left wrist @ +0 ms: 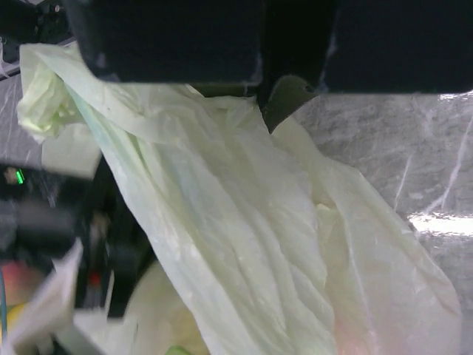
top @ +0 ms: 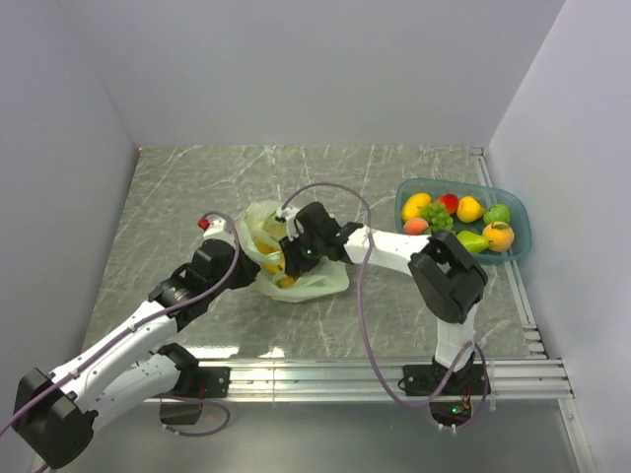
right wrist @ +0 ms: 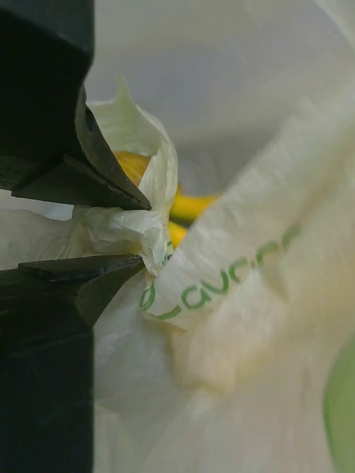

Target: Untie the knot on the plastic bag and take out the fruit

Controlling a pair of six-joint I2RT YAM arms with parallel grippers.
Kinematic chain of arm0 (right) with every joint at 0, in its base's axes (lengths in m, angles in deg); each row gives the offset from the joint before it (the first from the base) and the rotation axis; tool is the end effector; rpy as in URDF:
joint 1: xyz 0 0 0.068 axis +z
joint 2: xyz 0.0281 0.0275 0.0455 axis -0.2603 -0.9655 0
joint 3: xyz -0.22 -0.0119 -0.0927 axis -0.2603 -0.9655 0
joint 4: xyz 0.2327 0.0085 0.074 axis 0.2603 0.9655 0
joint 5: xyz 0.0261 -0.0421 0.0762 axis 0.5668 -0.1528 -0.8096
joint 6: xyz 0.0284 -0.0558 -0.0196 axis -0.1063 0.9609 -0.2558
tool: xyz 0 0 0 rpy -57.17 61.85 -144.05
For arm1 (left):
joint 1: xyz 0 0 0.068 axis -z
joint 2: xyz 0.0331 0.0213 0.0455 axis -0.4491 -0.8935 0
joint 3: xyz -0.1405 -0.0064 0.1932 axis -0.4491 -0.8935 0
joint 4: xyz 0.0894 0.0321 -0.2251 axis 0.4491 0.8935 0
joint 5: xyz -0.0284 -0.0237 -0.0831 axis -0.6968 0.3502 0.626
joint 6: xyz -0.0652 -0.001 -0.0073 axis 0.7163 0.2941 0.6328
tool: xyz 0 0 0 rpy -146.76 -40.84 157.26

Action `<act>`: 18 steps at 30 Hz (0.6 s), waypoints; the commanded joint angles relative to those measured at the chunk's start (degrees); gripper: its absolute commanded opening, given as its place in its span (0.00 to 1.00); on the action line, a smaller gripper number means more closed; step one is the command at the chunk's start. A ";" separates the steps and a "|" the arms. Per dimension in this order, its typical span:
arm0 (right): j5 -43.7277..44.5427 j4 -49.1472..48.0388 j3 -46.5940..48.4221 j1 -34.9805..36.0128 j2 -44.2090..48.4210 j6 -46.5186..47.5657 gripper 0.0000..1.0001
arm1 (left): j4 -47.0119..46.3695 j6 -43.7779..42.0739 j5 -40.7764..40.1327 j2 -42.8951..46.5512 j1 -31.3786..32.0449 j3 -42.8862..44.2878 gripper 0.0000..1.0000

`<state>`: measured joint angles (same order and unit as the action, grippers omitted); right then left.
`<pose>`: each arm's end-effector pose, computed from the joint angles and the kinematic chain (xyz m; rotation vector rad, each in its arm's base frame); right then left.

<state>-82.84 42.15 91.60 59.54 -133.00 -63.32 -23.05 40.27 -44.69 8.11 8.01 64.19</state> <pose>0.2694 0.2874 0.1474 -0.9718 2.3024 0.7831 0.1772 -0.1130 0.2126 -0.2710 2.1967 -0.6210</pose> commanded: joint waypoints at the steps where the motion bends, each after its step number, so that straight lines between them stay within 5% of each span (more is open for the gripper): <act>1: -2.96 -2.49 -2.37 1.61 8.03 -5.44 0.37 | -0.41 -0.53 -2.58 2.62 0.20 -1.17 0.01; 10: 15.39 6.03 -0.62 -2.51 13.23 -4.30 0.42 | 0.83 2.02 -3.03 7.98 0.28 -4.95 0.01; 15: 23.76 7.62 -2.63 -5.24 14.90 -6.94 0.23 | 0.74 2.73 -1.97 9.92 0.28 -6.62 0.01; 18: 27.37 7.79 -4.75 -7.53 15.96 -10.54 0.24 | 0.48 3.17 -1.09 9.92 0.20 -7.50 0.01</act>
<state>-62.84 48.27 88.32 53.68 -120.09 -70.16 -21.67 42.52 -46.55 17.44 8.01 57.35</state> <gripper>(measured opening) 0.233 0.015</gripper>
